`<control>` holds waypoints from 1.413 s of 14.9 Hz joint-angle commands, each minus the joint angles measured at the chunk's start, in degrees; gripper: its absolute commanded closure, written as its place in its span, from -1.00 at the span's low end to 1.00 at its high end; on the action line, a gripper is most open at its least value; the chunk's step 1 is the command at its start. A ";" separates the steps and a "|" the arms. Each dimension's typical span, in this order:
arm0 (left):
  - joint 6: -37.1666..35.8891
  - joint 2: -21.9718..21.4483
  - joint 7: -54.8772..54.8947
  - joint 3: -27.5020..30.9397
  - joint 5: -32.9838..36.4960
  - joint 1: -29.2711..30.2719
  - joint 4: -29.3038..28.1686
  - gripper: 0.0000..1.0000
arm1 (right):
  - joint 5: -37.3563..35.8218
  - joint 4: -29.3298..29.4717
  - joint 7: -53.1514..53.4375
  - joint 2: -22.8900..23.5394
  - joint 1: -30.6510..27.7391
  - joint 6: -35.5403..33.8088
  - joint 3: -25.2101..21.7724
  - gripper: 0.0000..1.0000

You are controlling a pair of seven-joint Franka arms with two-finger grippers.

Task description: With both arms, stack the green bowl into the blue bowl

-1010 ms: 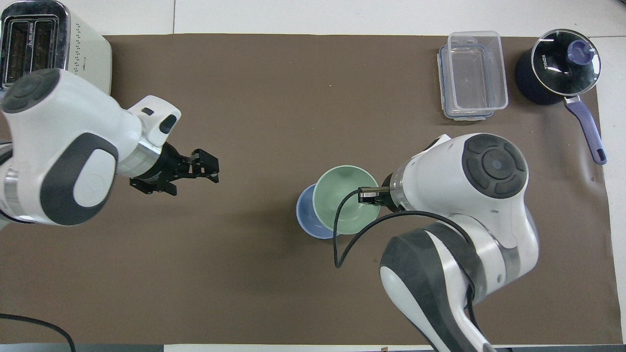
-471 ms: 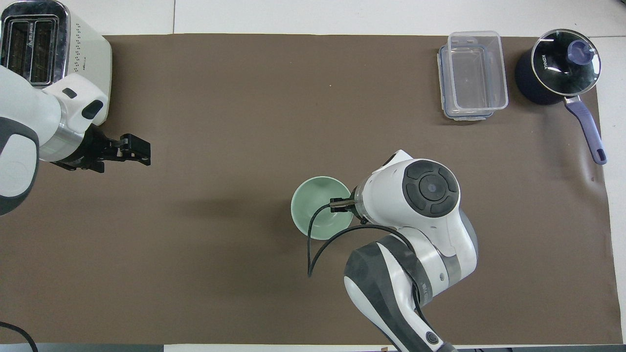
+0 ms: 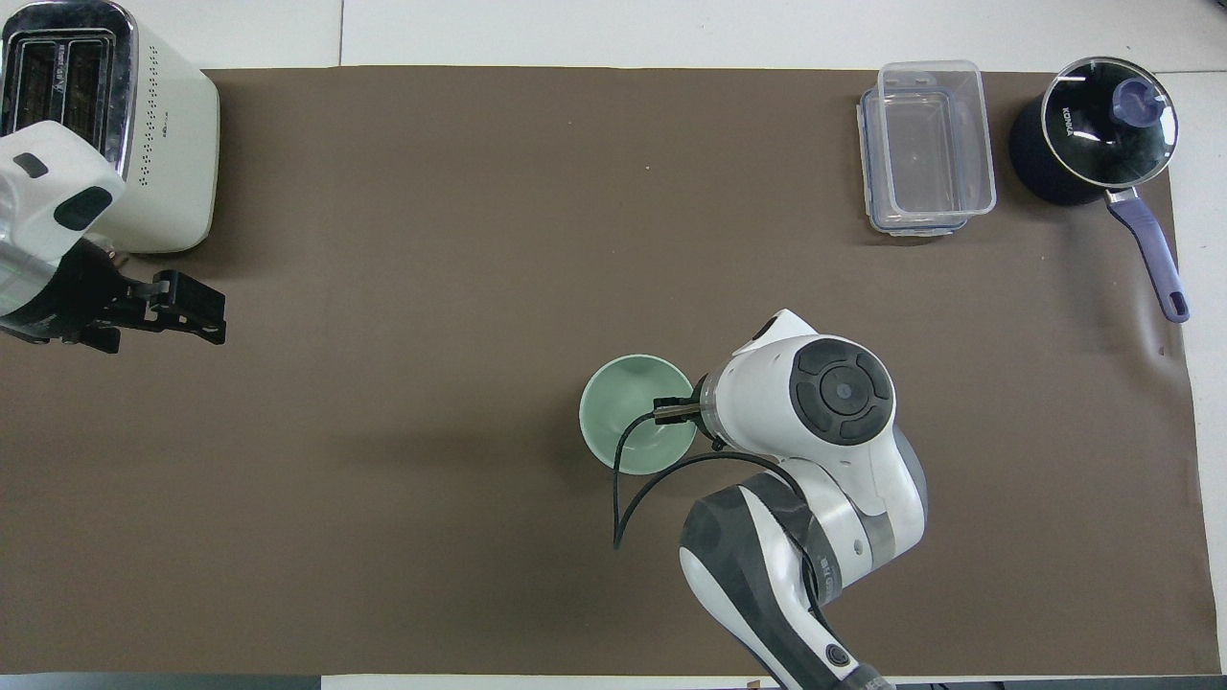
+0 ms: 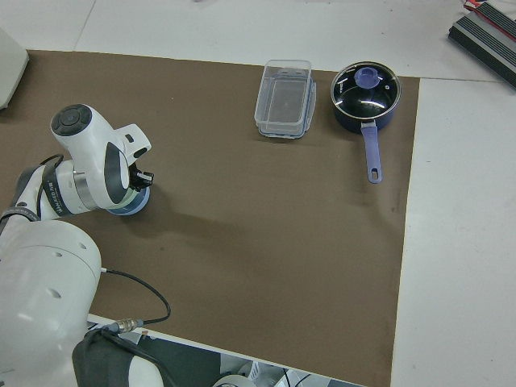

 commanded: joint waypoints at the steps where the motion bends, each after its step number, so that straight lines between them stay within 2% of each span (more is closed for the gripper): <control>1: -3.47 -2.55 1.47 0.87 1.46 0.02 0.50 -1.00 | 1.12 -1.74 -1.71 -1.12 0.03 1.34 -0.05 1.00; 4: -4.01 -5.37 2.97 1.05 1.37 -0.07 -3.10 -1.00 | 1.03 -2.35 -1.36 -0.59 0.99 3.10 -0.05 1.00; 6: -0.42 -6.08 2.27 0.96 1.20 -0.07 -5.47 -1.00 | 0.94 -2.35 -1.45 -0.59 1.08 3.19 -0.05 1.00; 8: 2.14 -5.12 0.87 1.22 0.41 0.02 -4.52 -1.00 | 0.60 -2.35 -1.45 -0.59 1.08 3.28 -0.05 1.00; 12: 0.93 -2.21 0.33 1.05 0.31 -0.06 1.45 -1.00 | 0.33 -2.44 -1.62 -0.67 1.08 3.28 -0.14 1.00; 21: 0.65 -2.39 2.36 -0.36 1.11 1.69 1.28 -1.00 | -1.78 -2.97 -1.54 -0.59 0.99 4.85 -0.14 1.00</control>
